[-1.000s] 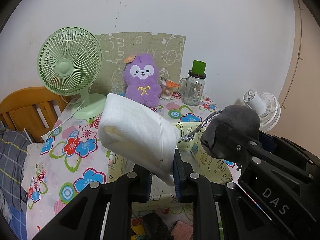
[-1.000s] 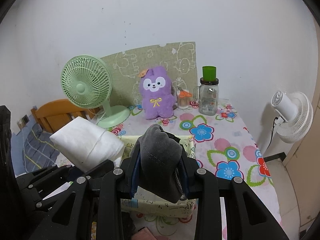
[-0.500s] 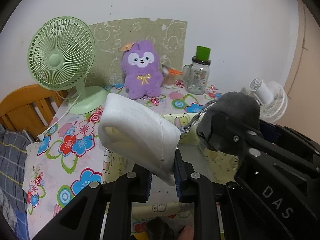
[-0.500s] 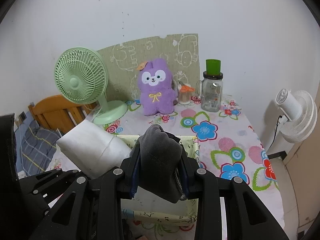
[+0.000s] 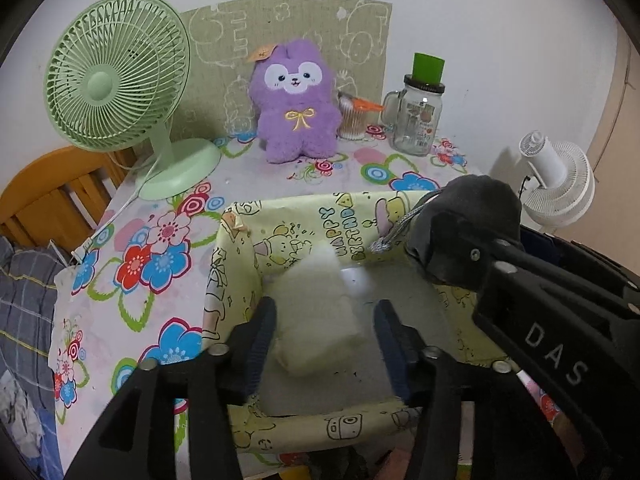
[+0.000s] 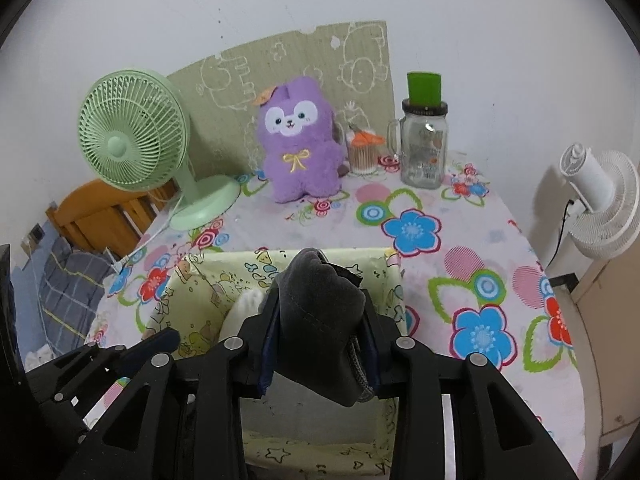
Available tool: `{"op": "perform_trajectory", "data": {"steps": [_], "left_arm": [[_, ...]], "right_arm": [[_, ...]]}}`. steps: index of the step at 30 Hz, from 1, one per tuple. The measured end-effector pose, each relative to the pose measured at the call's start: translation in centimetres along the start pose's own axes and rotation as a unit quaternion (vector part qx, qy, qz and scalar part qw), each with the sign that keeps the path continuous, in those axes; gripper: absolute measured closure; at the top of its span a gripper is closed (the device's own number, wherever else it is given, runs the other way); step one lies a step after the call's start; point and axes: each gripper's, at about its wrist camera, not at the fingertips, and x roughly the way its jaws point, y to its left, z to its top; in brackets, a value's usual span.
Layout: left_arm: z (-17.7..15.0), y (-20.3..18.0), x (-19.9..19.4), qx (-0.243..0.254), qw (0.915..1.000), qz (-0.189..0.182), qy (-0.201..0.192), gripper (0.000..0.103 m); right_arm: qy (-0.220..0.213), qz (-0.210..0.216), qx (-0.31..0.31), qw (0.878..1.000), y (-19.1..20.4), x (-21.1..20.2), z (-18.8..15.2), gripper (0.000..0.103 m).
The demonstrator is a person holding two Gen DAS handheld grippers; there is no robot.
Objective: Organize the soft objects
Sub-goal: 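Lower the white pad into the box with the left tool while the right drops the grey sock in, then withdraw both tools from the box back toward the pile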
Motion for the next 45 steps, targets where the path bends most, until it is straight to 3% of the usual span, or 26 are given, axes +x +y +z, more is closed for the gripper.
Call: {"op": "perform_trajectory", "data": {"steps": [3, 5, 7, 13, 24, 38, 45], "left_arm": [[0.1, 0.1, 0.1, -0.002, 1.0, -0.004, 0.001, 0.04], [0.1, 0.1, 0.1, -0.004, 1.0, -0.003, 0.002, 0.038], [0.1, 0.1, 0.0, -0.006, 1.0, -0.001, 0.001, 0.037], [0.1, 0.1, -0.6, -0.005, 1.0, 0.001, -0.006, 0.03], [-0.5, -0.5, -3.8, 0.009, 0.9992, 0.015, -0.036, 0.019], [-2.7, -1.0, -7.8, 0.023, 0.9972, 0.023, -0.067, 0.011], [-4.3, -1.0, -9.4, 0.022, 0.9966, 0.022, -0.076, 0.01]], "right_arm": [[0.012, 0.0, 0.0, 1.0, 0.0, 0.7, 0.0, 0.049], [0.013, 0.005, 0.003, 1.0, 0.1, 0.9, 0.0, 0.026], [0.002, 0.006, -0.001, 1.0, 0.3, 0.6, 0.0, 0.02], [-0.016, -0.014, -0.025, 0.999, 1.0, -0.6, 0.3, 0.015], [-0.025, -0.013, -0.024, 0.999, 1.5, -3.2, -0.2, 0.013], [-0.047, -0.024, -0.028, 0.998, 2.2, -7.6, -1.9, 0.011], [-0.066, -0.029, -0.032, 0.997, 2.5, -9.9, -3.0, 0.006]]}}
